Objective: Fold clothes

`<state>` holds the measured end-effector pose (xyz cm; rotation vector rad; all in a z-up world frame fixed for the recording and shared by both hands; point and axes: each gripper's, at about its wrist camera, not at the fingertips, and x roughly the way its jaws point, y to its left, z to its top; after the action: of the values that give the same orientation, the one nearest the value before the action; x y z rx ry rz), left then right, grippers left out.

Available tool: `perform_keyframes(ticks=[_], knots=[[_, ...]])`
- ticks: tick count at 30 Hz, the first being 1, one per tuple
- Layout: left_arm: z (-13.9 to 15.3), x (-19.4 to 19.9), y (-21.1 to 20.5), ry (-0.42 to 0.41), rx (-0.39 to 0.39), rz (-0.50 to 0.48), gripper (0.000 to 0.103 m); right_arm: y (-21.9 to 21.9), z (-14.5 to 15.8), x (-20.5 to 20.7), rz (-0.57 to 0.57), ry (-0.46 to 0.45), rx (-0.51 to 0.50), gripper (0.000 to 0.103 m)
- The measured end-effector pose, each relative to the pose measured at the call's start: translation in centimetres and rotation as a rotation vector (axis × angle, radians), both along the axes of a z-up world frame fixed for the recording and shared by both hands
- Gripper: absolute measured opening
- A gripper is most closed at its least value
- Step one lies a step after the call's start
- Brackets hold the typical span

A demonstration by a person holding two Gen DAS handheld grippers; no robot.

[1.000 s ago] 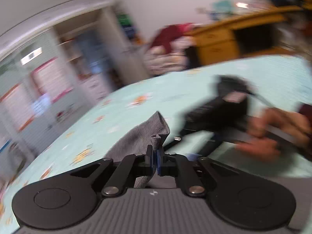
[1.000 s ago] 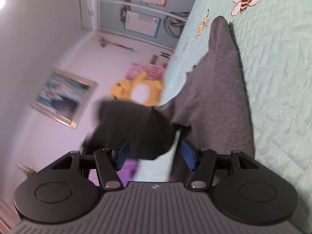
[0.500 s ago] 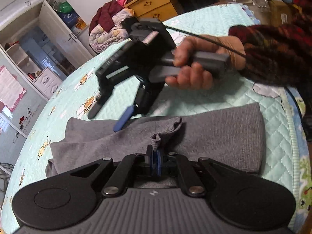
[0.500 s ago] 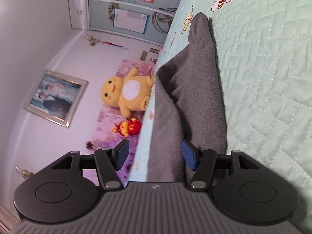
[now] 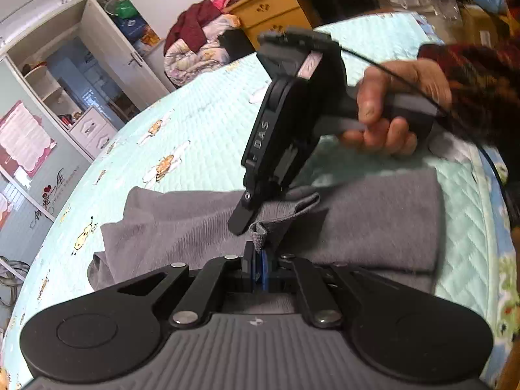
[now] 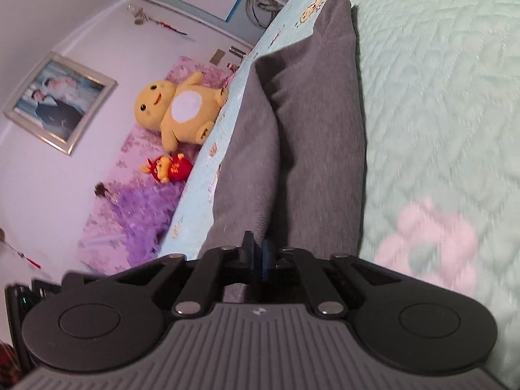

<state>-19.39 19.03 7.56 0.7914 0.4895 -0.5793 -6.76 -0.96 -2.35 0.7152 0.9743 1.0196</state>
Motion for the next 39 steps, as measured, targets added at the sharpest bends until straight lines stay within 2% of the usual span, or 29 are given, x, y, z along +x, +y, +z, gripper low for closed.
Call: perform_keyframes(ticks=[4,7,9,11,13,15,17,18,20,21,23,25,30,33,35,36,37,38,39], knots=[[-0.7,-0.1,-0.1,0.042,0.039,-0.016,0.005,0.0,0.7,-1.1,0.009,-0.048,-0.024,0.003],[-1.9,0.4,-0.4,0.124,0.092,0.006,0.008,0.3,1.0,-1.5,0.016,-0.080,-0.077,0.003],[-1.8,0.2,-0.1,0.136,0.084,0.017,0.010,0.4,0.9,-1.4,0.028,-0.086,-0.097,0.003],[-0.9,0.0,0.9,0.152,0.038,0.061,0.020,0.5,0.8,-1.1,0.044,-0.082,-0.095,0.003],[-0.1,-0.4,2.2,0.165,-0.015,0.112,0.049,0.5,0.8,-0.8,0.077,-0.081,-0.088,0.006],[0.6,-0.9,4.0,0.167,-0.083,0.180,0.052,0.2,1.1,-0.3,0.074,-0.083,-0.089,0.013],[1.3,-1.0,5.9,0.169,-0.176,0.275,0.052,-0.5,1.9,-0.1,0.043,-0.113,-0.094,0.029],[1.9,-1.0,7.0,0.161,-0.249,0.321,0.052,-0.8,2.6,0.0,0.019,-0.140,-0.100,0.038],[3.0,-0.7,9.1,0.129,-0.435,0.403,0.052,-1.0,3.8,0.3,-0.029,-0.182,-0.109,0.040],[3.3,-0.2,9.7,0.109,-0.503,0.432,0.051,-0.7,4.2,0.8,-0.043,-0.191,-0.102,0.040],[3.4,1.3,10.2,0.070,-0.594,0.469,0.049,0.0,5.2,1.9,-0.070,-0.206,-0.093,0.040],[3.0,3.3,9.7,0.051,-0.629,0.470,0.048,1.9,6.0,4.1,-0.084,-0.200,-0.123,0.040],[1.4,8.0,7.3,-0.003,-0.609,0.407,0.049,7.0,6.9,10.6,-0.080,-0.142,-0.166,0.040],[0.5,10.7,6.9,0.012,-0.604,0.436,0.049,10.1,7.2,14.5,-0.072,-0.102,-0.188,0.042],[0.1,11.6,7.1,0.059,-0.628,0.444,0.049,11.7,6.5,15.9,-0.046,-0.092,-0.223,0.042],[-0.1,12.1,7.2,0.079,-0.636,0.438,0.049,12.4,6.2,16.4,-0.035,-0.099,-0.248,0.037],[-0.4,12.6,7.3,0.091,-0.630,0.433,0.051,13.1,5.9,16.9,-0.023,-0.106,-0.273,0.012],[-0.8,13.1,7.4,0.098,-0.617,0.432,0.051,13.7,5.6,17.3,-0.013,-0.117,-0.296,0.002],[-1.2,13.5,7.5,0.112,-0.616,0.436,0.051,13.9,5.4,17.3,-0.011,-0.149,-0.305,0.002]])
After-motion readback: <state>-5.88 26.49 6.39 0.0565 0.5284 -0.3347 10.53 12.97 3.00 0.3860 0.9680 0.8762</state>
